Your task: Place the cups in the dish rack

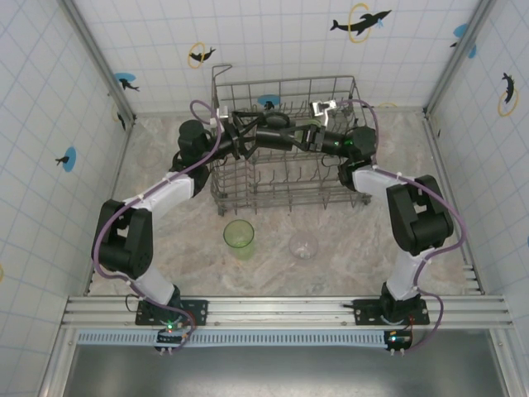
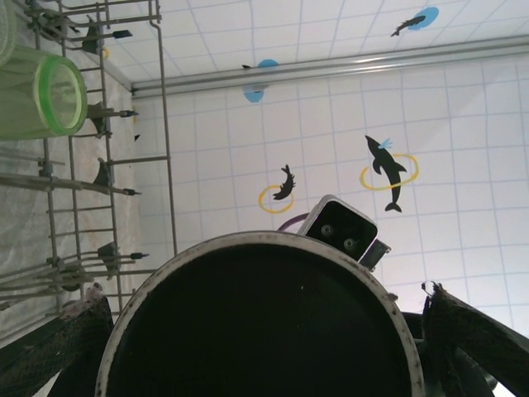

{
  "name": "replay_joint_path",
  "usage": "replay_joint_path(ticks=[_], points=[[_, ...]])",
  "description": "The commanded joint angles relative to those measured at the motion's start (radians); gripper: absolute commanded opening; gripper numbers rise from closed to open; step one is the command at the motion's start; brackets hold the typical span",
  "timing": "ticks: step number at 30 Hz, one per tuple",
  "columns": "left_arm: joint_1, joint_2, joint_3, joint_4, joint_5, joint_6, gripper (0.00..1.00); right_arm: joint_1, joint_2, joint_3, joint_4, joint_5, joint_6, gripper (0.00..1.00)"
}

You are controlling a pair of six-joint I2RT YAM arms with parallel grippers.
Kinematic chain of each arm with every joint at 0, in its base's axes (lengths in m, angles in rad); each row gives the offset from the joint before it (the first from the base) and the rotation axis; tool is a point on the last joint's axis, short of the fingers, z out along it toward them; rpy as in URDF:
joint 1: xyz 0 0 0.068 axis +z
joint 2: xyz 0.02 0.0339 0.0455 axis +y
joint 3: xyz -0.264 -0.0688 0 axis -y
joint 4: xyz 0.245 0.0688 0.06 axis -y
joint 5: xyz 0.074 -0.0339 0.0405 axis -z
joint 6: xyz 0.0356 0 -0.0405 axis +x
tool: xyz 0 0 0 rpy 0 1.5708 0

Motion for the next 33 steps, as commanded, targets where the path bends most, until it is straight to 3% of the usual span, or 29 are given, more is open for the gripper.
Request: replay_joint_path(ticks=[1,6,12,15,19,20,30,33], points=[[-0.006,0.018,-0.01,0.094,0.028,-0.048,0.98,0.012,0.003,0.077,0.141,0.022,-0.003,0.0],[-0.009,0.021,-0.014,0.112,0.036,-0.056,0.92,0.016,0.011,0.093,0.14,0.022,-0.002,0.0],[-0.012,0.028,-0.021,0.146,0.033,-0.074,0.69,0.019,0.023,0.113,0.134,0.019,-0.002,0.0],[-0.014,0.036,-0.017,0.167,0.045,-0.087,0.47,0.021,0.031,0.119,0.131,0.02,0.001,0.0],[-0.015,0.04,-0.019,0.198,0.042,-0.105,0.06,0.022,0.04,0.125,0.131,0.028,0.006,0.0],[-0.015,0.042,-0.018,0.206,0.044,-0.11,0.0,0.022,0.042,0.125,0.131,0.03,0.007,0.0],[-0.015,0.113,-0.01,0.548,0.042,-0.31,0.0,0.005,0.031,0.104,0.124,0.057,0.028,0.21],[-0.015,0.124,0.005,0.568,0.035,-0.315,0.0,0.0,0.02,0.1,0.083,0.054,0.007,0.27]])
